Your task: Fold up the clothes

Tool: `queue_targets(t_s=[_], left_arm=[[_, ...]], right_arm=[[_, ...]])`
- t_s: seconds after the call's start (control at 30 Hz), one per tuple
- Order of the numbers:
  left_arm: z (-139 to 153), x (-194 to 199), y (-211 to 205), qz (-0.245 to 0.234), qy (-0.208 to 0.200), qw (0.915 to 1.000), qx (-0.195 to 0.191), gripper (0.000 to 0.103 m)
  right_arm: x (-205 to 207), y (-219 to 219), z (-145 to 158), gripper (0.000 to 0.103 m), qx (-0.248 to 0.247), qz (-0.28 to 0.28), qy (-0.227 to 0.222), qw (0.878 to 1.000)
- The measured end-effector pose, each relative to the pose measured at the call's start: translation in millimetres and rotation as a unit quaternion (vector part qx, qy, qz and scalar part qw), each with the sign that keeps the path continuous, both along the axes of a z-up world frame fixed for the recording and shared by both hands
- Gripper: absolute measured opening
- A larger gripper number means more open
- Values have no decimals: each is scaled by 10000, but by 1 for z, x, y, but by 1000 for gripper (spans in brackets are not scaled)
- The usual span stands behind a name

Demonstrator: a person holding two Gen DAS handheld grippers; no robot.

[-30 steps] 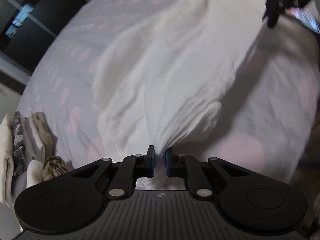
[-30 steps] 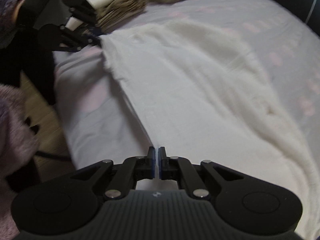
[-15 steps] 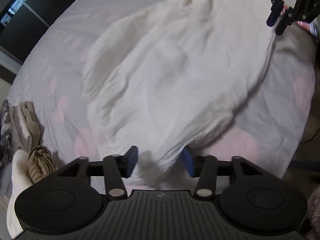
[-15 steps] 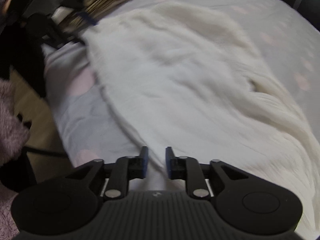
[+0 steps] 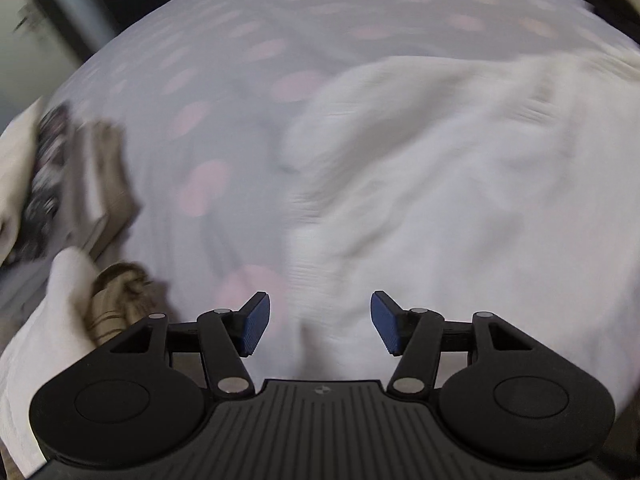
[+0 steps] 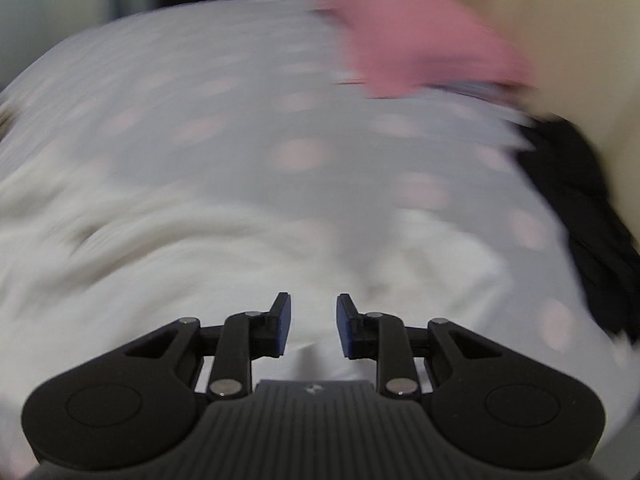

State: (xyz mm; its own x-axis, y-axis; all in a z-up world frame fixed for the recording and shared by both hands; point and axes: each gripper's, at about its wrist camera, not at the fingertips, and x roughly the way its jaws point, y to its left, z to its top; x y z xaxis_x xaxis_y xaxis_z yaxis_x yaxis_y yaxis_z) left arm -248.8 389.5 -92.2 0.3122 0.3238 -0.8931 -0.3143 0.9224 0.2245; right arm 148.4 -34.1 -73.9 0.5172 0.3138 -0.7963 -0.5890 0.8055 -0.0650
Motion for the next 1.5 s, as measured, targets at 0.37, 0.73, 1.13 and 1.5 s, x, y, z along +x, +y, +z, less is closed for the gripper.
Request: queue_targets(t_s=[0.37, 0.73, 1.13, 1.5], left_arm=[[-29, 3, 33, 437, 204, 9988, -64, 54], [-45, 8, 23, 343, 431, 9984, 125, 54], [-45, 0, 20, 604, 521, 9968, 36, 53], [-39, -2, 16, 706, 485, 9963, 46, 53]], right_arm=[[89, 1, -45, 35, -498, -775, -16, 9957], [88, -13, -42, 4, -641, -1183, -528, 9895], [43, -112, -27, 3, -684, -2844, -26, 9563], [29, -156, -78, 3, -1091, -2986, 879, 9440]])
